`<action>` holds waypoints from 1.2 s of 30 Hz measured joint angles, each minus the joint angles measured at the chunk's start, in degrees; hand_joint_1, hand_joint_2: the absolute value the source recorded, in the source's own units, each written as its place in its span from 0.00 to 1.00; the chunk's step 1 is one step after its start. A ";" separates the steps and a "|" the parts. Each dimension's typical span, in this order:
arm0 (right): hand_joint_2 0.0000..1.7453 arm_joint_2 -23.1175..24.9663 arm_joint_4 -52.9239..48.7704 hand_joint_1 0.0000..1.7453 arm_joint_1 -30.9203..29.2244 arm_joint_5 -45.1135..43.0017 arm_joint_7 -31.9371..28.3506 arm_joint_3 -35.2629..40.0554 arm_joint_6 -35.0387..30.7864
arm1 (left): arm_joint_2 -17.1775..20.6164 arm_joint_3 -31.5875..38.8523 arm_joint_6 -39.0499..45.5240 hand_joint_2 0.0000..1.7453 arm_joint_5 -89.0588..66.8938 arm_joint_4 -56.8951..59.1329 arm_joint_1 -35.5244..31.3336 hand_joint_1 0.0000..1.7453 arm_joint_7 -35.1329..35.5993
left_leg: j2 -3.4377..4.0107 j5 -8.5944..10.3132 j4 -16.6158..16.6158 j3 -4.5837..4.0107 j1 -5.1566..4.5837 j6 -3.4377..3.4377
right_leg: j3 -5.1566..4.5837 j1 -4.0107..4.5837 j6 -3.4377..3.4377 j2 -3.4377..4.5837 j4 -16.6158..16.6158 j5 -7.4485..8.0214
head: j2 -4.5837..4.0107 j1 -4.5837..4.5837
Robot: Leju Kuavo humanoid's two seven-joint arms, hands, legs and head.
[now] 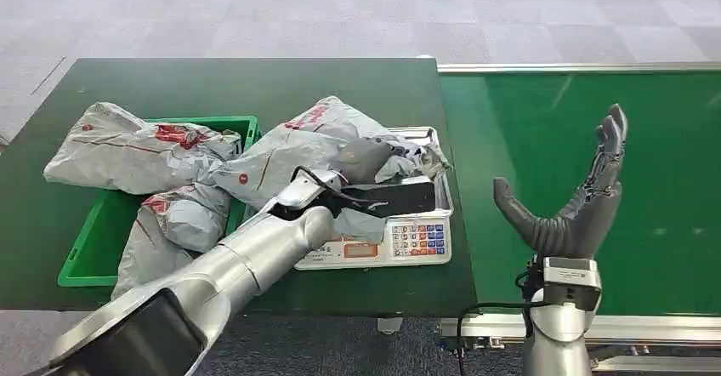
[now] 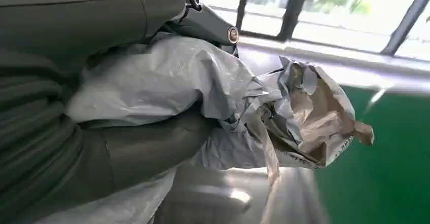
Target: Moved the parcel from conveyor to table for the left to box.
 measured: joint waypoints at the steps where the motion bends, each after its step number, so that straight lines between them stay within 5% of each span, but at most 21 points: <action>1: 1.00 0.00 0.00 0.00 0.00 0.00 0.00 -0.04 -0.05 | 0.11 1.31 1.77 1.00 -0.62 -0.88 -0.40 1.00 -1.62 | 0.00 0.00 0.00 0.00 0.00 0.00 | 0.00 0.00 0.00 0.00 0.00 0.00 | 0.02 0.00; 10: 1.00 -0.31 0.02 0.00 1.33 -1.99 -0.02 -2.60 0.74 | 9.20 24.27 16.84 1.00 -44.53 -27.05 2.37 1.00 0.57 | 0.35 0.00 -0.10 0.15 0.01 -0.01 | -0.03 0.03 -0.01 0.34 0.02 0.00 | 0.02 0.00; 19: 1.00 -0.52 0.04 0.00 1.33 -1.69 0.09 -3.21 0.85 | 12.12 35.71 19.59 1.00 -52.34 -37.83 5.76 1.00 2.07 | 0.28 0.03 -0.11 0.08 0.02 -0.05 | 0.03 -0.02 -0.01 0.26 0.02 0.01 | 0.02 0.00; 29: 1.00 -2.45 0.81 0.00 3.86 -1.31 1.22 -4.52 -0.29 | 28.29 52.89 25.92 1.00 -57.64 -42.16 11.36 1.00 2.72 | 0.59 0.06 -0.34 0.36 0.04 -0.15 | -0.01 0.07 -0.21 0.56 0.05 -0.04 | 0.02 -0.02; 32: 1.00 -2.65 0.81 0.00 4.91 -0.26 1.51 -5.29 -0.26 | 30.95 58.53 16.06 1.00 -52.27 -40.23 13.25 1.00 3.11 | 0.55 0.05 -0.34 0.36 0.10 -0.17 | -0.08 0.12 -0.28 0.45 0.04 -0.09 | 0.02 -0.02; 36: 1.00 -3.12 0.83 0.00 5.10 0.59 1.84 -6.36 0.61 | 33.61 61.76 -20.61 1.00 -41.00 -25.91 11.07 1.00 1.12 | 0.50 0.12 -0.35 0.32 0.10 -0.27 | 0.01 0.11 -0.37 0.40 0.04 -0.01 | 0.02 -0.02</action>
